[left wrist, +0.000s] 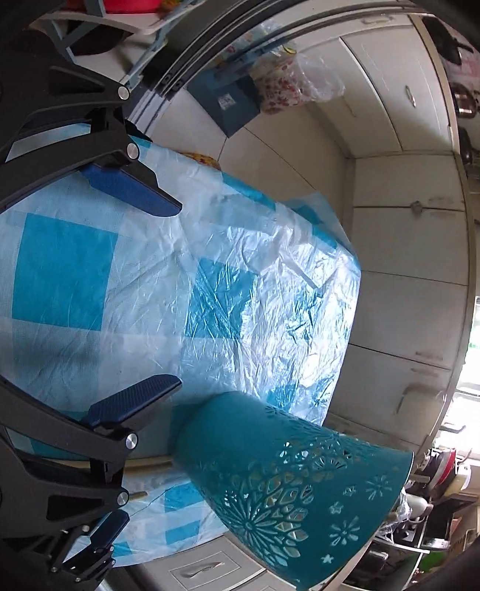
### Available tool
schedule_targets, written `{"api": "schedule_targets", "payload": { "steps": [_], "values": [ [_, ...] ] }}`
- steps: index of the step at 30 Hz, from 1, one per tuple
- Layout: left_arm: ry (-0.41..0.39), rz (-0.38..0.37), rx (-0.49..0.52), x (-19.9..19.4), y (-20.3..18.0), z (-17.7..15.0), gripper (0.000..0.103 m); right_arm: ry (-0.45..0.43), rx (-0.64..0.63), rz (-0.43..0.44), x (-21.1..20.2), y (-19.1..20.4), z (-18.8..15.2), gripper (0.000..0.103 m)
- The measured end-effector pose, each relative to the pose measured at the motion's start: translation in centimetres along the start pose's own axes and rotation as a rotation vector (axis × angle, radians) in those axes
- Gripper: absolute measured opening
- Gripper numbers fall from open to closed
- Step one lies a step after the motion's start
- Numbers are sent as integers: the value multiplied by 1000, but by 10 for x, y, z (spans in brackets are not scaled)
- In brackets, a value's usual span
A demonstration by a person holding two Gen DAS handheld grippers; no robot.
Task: Organize utensils
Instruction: 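Lower the right tool to a loose chopstick and grasp it, then lift the chopstick with the right tool over the basket and drop it in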
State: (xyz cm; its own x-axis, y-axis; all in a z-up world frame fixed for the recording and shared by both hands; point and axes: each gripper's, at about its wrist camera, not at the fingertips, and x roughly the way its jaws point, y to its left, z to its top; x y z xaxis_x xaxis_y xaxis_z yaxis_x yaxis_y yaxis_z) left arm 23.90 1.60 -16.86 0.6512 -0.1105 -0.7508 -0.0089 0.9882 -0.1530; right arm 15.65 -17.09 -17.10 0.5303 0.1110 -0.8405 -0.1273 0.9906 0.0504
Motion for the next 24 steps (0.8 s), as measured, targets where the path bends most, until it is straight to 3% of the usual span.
{"api": "schedule_targets", "payload": {
  "steps": [1,2,5,10,15,20,24],
  "values": [
    [-3,-1,-4,0,1,0,84,7,-3,-2,0,0,1,9],
    [-5,-4,-5,-1,1,-1,84,19,-3,6,0,0,2,8],
    [4,-11,-1,1,0,-1,84,38,8,13,-2,-5,0,8],
    [15,-10,-3,3,-1,-2,84,36,-125,-44,-3,6,-1,9],
    [9,-2,-1,3,-2,-3,84,58,8,30,-5,-14,-2,6],
    [5,5,19,1,-6,-3,84,57,-102,-20,-5,-1,-3,6],
    [6,2,20,0,-7,-3,84,83,62,98,-6,-25,-2,6]
  ]
}}
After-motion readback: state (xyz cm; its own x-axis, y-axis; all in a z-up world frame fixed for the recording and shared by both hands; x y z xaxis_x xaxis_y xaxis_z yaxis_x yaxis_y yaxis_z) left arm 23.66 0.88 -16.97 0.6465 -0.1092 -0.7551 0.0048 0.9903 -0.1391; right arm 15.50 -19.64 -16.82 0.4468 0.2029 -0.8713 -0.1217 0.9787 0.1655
